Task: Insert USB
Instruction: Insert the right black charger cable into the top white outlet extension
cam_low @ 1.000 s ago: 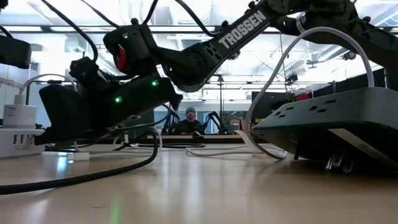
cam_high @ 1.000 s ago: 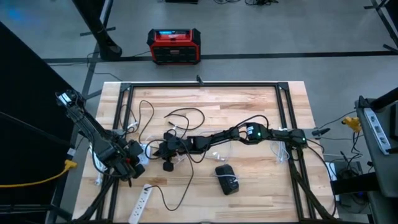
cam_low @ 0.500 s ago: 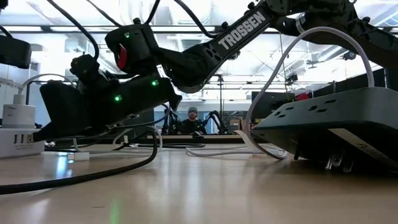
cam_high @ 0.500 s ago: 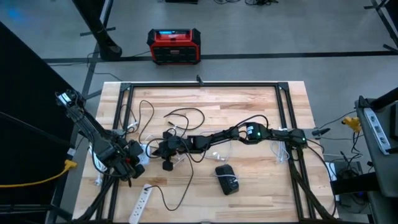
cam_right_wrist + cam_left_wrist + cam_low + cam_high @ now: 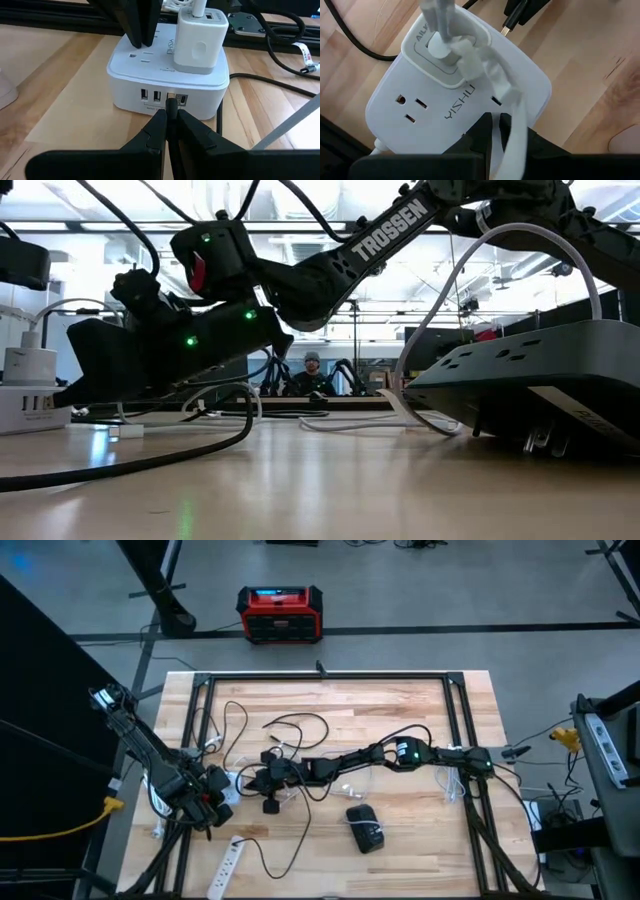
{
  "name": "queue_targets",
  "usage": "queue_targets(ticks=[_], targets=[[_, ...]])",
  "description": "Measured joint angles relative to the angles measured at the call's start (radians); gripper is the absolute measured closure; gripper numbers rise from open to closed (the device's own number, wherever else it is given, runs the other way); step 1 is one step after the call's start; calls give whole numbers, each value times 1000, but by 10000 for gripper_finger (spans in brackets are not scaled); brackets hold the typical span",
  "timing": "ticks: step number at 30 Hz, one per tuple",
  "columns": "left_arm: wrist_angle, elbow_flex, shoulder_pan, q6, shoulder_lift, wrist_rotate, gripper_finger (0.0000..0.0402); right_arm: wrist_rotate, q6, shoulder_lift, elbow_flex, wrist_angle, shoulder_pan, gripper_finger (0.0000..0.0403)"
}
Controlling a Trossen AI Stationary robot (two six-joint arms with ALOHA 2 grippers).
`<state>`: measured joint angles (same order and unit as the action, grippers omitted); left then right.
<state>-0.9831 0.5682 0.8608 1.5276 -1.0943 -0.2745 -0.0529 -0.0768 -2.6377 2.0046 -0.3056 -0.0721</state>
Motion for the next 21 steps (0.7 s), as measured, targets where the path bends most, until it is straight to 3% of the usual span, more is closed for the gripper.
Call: queue_targets(ticks=[10, 21], targets=[[4, 0, 0, -1, 0, 2, 374, -5, 13, -26, -5, -44, -7, 381], [7, 0, 0, -26, 2, 5, 374, -19, 16, -65, 80, -23, -8, 381]])
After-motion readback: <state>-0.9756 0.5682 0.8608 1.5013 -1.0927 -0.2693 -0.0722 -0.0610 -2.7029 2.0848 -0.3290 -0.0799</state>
